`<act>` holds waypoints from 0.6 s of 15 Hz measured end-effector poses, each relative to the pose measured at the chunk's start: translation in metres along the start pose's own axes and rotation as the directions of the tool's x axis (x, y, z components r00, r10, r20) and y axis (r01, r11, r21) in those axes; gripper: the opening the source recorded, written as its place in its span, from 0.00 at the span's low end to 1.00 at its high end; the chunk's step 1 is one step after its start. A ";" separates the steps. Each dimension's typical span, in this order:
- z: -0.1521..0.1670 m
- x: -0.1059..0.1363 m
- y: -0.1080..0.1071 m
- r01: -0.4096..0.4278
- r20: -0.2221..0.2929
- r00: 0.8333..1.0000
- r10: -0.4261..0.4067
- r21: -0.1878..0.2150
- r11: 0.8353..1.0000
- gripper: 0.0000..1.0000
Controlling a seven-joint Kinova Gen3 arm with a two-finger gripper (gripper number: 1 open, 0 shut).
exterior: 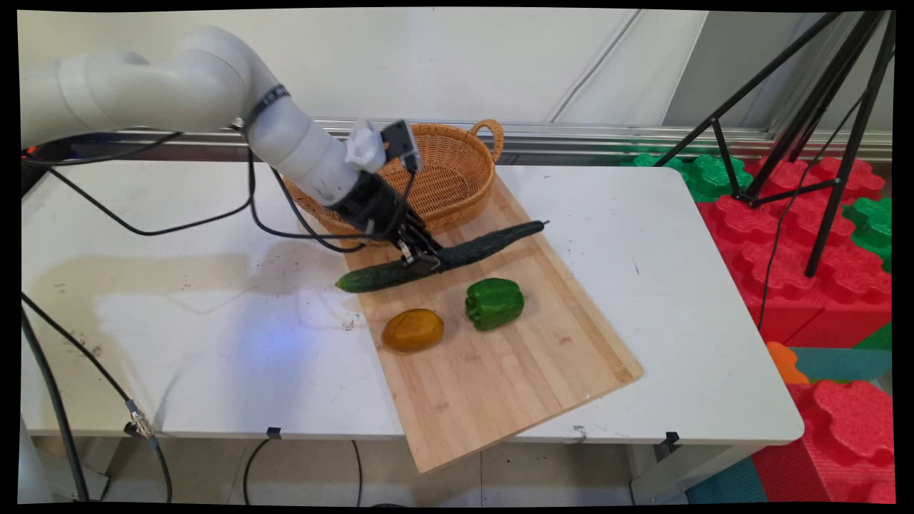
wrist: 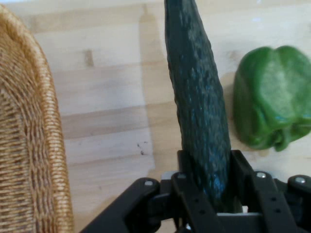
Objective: Place the picked object in the vegetable basket
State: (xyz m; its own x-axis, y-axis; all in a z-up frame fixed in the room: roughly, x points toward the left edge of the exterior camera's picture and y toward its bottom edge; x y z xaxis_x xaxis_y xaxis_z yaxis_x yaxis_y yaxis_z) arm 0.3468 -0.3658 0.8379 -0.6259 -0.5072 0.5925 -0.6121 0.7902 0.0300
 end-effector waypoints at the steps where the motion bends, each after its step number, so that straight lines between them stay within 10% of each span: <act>1: -0.009 0.001 0.001 -0.001 -0.009 1.000 0.001 -0.001 1.000 0.00; 9: -0.092 0.010 -0.006 0.012 -0.110 0.994 -0.011 0.009 1.000 0.00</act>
State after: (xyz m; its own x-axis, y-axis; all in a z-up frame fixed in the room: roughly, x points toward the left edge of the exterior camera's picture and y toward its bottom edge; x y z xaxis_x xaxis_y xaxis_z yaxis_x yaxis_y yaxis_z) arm 0.3890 -0.3440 0.9178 -0.5625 -0.4749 0.6769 -0.6238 0.7810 0.0296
